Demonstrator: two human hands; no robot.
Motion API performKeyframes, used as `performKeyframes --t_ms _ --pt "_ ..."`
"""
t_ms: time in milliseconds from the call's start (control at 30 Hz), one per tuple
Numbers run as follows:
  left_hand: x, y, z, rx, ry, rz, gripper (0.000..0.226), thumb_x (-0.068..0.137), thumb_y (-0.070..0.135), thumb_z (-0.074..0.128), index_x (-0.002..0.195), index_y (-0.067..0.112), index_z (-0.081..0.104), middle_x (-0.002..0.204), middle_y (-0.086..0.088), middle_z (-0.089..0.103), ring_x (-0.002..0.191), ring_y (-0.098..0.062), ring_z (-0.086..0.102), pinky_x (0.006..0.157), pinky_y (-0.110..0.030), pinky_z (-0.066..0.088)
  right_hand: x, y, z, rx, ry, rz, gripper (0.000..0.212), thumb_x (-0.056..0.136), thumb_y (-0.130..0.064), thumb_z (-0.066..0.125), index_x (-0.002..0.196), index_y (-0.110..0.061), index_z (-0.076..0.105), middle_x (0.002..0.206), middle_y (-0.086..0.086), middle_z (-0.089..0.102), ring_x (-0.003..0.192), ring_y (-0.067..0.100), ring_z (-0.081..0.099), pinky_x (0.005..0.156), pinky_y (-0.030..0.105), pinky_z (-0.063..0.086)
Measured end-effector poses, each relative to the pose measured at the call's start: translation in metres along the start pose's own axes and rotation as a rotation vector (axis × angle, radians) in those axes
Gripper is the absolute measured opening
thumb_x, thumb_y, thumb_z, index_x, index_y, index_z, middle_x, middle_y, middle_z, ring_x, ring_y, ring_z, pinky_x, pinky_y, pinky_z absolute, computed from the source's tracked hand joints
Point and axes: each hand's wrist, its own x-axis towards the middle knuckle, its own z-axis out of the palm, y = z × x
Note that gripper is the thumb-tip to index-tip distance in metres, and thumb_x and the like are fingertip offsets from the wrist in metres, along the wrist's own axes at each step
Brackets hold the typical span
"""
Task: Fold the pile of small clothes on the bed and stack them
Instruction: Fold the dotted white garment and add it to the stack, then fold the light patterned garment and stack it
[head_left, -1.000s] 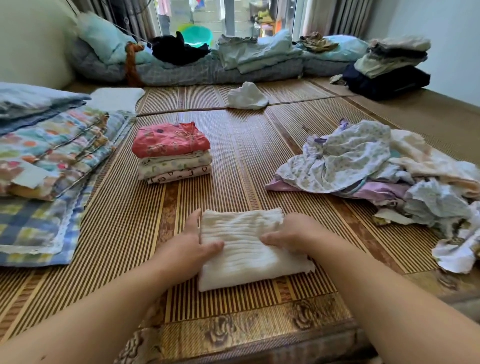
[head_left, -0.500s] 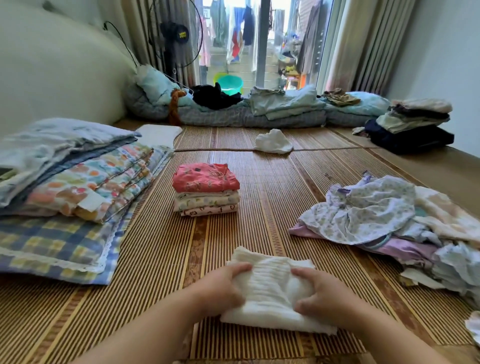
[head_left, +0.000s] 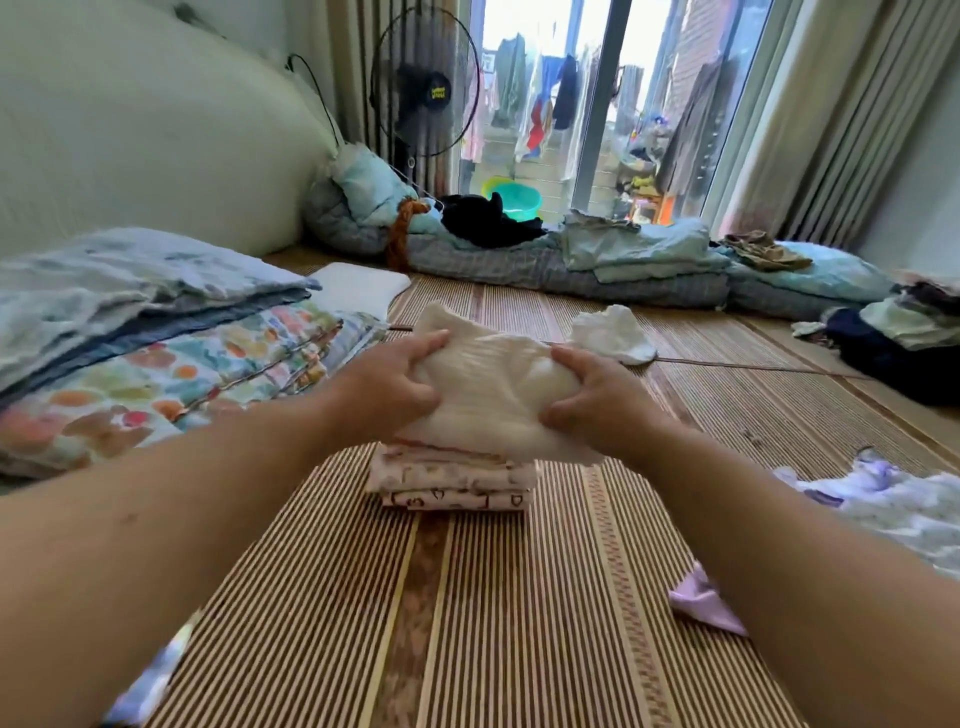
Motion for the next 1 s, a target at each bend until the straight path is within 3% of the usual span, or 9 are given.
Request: performKeyframes --t_ms 100,200,267,333,433,533,633,767,1000 --pt "0.039 -0.028 -0.005 0.044 0.009 -0.055 0.070 0.086 0.011 0.057 0.148 0.033 0.033 0.126 -0.006 0.047 0.084 -0.011 0.054 0.063 -0.018 0.045 0.051 -0.001 0.028 -0.002 -0.033 0.010 0.077 0.077 -0.007 0.066 0.146 -0.027 0.037 0.132 0.006 0.048 0.112 0.025 0.054 0.097 0.041 0.049" --pt "0.064 -0.062 0.006 0.122 -0.019 -0.150 0.074 0.082 0.017 0.057 0.149 0.032 0.031 0.142 -0.009 0.042 0.104 -0.019 0.052 0.077 -0.024 0.047 0.092 0.012 0.054 -0.103 -0.109 -0.009 0.077 0.082 -0.011 0.065 0.149 -0.026 0.029 0.144 0.006 0.042 0.127 0.024 0.046 0.106 0.034 0.040" --pt "0.074 -0.082 0.017 0.249 -0.054 -0.244 0.079 0.074 0.032 0.058 0.148 0.039 0.029 0.149 -0.009 0.029 0.122 -0.027 0.044 0.099 -0.034 0.043 0.109 0.022 0.068 -0.167 -0.198 0.025 0.073 0.086 -0.016 0.060 0.149 -0.032 0.027 0.147 0.007 0.039 0.126 0.025 0.047 0.107 0.038 0.040" --pt "0.080 -0.095 0.026 0.319 -0.076 -0.327 0.080 0.071 0.043 0.056 0.146 0.044 0.028 0.153 -0.006 0.009 0.139 -0.036 0.022 0.114 -0.048 0.028 0.120 0.032 0.080 -0.252 -0.294 0.072 0.064 0.090 -0.028 0.054 0.148 -0.037 0.028 0.146 0.011 0.033 0.113 0.024 0.053 0.101 0.040 0.046" --pt "0.080 -0.100 0.036 0.379 -0.128 -0.322 0.085 0.070 0.051 0.048 0.150 0.036 0.024 0.160 -0.001 0.005 0.145 -0.034 0.006 0.117 -0.050 0.012 0.126 0.040 0.087 -0.353 -0.357 0.098 0.064 0.089 -0.041 0.049 0.148 -0.040 0.024 0.156 0.010 0.013 0.130 0.033 0.040 0.107 0.047 0.039" --pt "0.078 -0.099 0.036 0.426 -0.120 -0.287 0.093 0.060 0.053 0.039 0.149 0.027 0.027 0.156 -0.005 0.027 0.141 -0.029 0.023 0.114 -0.044 0.018 0.121 0.042 0.087 -0.329 -0.304 0.104 0.070 0.083 -0.045 0.052 0.147 -0.041 0.023 0.160 0.004 0.006 0.138 0.034 0.029 0.108 0.051 0.037" --pt "0.074 -0.096 0.030 0.415 -0.023 -0.328 0.092 0.061 0.057 0.044 0.147 0.036 0.022 0.157 -0.005 0.020 0.141 -0.034 0.017 0.112 -0.053 0.023 0.106 0.039 0.084 -0.355 -0.216 0.055 0.076 0.080 -0.051 0.054 0.148 -0.042 0.021 0.161 0.001 0.006 0.144 0.031 0.017 0.111 0.057 0.028" --pt "0.048 -0.039 0.038 0.408 0.045 -0.155 0.079 0.081 0.050 0.058 0.149 0.041 0.018 0.161 0.001 -0.012 0.146 -0.032 -0.010 0.116 -0.056 0.010 0.054 0.031 0.044 -0.409 -0.061 -0.033 0.080 0.083 -0.055 0.058 0.150 -0.038 0.017 0.161 0.002 0.005 0.146 0.027 0.013 0.114 0.056 0.023" --pt "-0.048 0.077 0.113 0.412 -0.099 0.294 0.071 0.087 0.046 0.058 0.148 0.041 0.022 0.161 0.004 -0.001 0.148 -0.021 -0.005 0.118 -0.044 0.008 -0.103 0.047 -0.029 -0.497 0.023 -0.035 0.080 0.083 -0.050 0.061 0.149 -0.035 0.018 0.160 0.004 0.006 0.145 0.025 0.018 0.114 0.050 0.026"
